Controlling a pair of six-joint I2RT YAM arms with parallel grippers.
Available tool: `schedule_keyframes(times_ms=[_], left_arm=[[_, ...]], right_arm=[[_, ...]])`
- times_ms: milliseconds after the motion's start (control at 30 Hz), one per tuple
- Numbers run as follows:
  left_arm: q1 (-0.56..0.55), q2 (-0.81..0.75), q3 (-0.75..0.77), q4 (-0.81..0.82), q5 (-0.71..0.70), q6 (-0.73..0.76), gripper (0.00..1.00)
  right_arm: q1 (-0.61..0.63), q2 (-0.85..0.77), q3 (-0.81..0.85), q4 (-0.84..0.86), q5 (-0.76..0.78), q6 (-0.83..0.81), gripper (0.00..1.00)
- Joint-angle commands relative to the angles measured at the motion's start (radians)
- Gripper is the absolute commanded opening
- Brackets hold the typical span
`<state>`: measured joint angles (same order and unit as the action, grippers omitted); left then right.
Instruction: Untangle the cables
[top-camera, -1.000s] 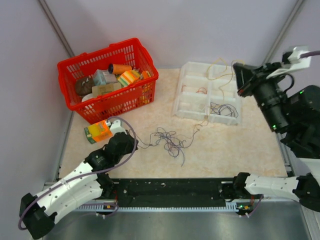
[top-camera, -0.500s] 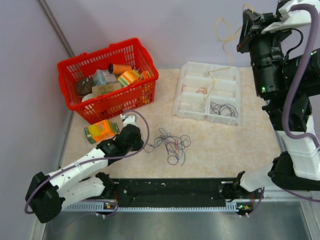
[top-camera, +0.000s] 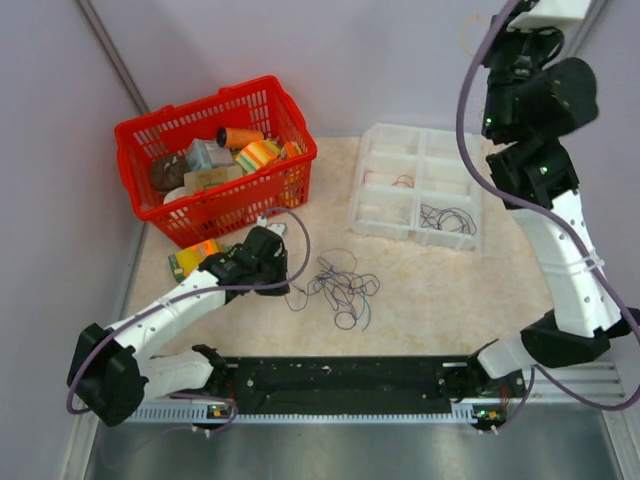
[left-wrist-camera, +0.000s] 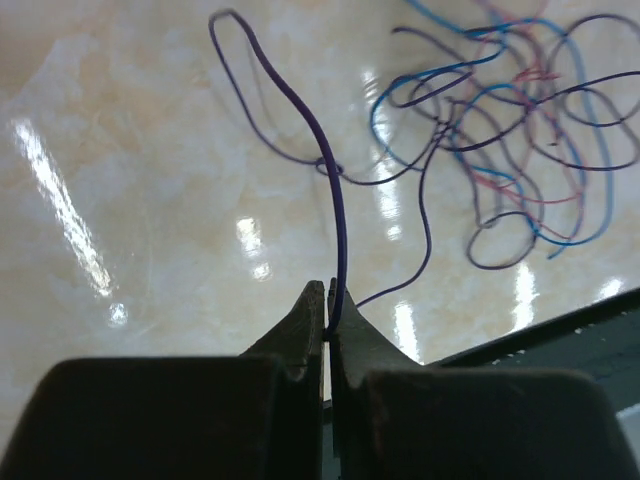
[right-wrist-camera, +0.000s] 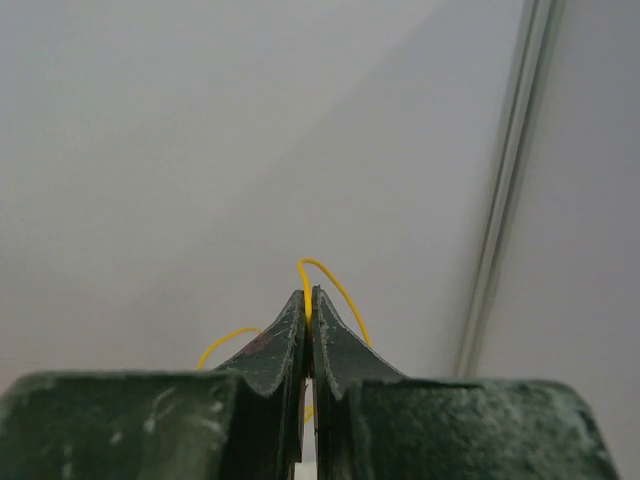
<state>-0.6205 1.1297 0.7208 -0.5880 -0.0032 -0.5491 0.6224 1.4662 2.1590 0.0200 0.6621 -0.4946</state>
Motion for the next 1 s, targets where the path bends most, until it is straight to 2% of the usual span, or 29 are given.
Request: schedule_keyframes(times_ms=[0, 233, 333, 733, 833, 967], left_arm=[[0.002, 0.012, 0.163, -0.078, 0.086, 0.121, 0.00], [0.004, -0.010, 0.302, -0.118, 0.081, 0.204, 0.00], [0.004, -0.018, 0.330, -0.098, 0.078, 0.222, 0.00], [0.005, -0.016, 0.456, -0.102, 0.031, 0.321, 0.00], [0.008, -0.001, 0.492, -0.113, 0.040, 0.334, 0.00], [0.007, 0.028, 0.542, -0.131, 0.072, 0.347, 0.00]], right_arm=[[-0.159, -0.036, -0.238, -0.155, -0.097, 0.413, 0.00], [-0.269, 0.009, -0.389, -0.181, -0.150, 0.487, 0.00], [-0.325, 0.039, -0.419, -0.195, -0.188, 0.576, 0.00], [-0.362, 0.125, -0.366, -0.252, -0.251, 0.657, 0.00], [-0.383, 0.123, -0.312, -0.292, -0.259, 0.676, 0.00], [-0.406, 0.125, -0.341, -0.290, -0.259, 0.680, 0.00]])
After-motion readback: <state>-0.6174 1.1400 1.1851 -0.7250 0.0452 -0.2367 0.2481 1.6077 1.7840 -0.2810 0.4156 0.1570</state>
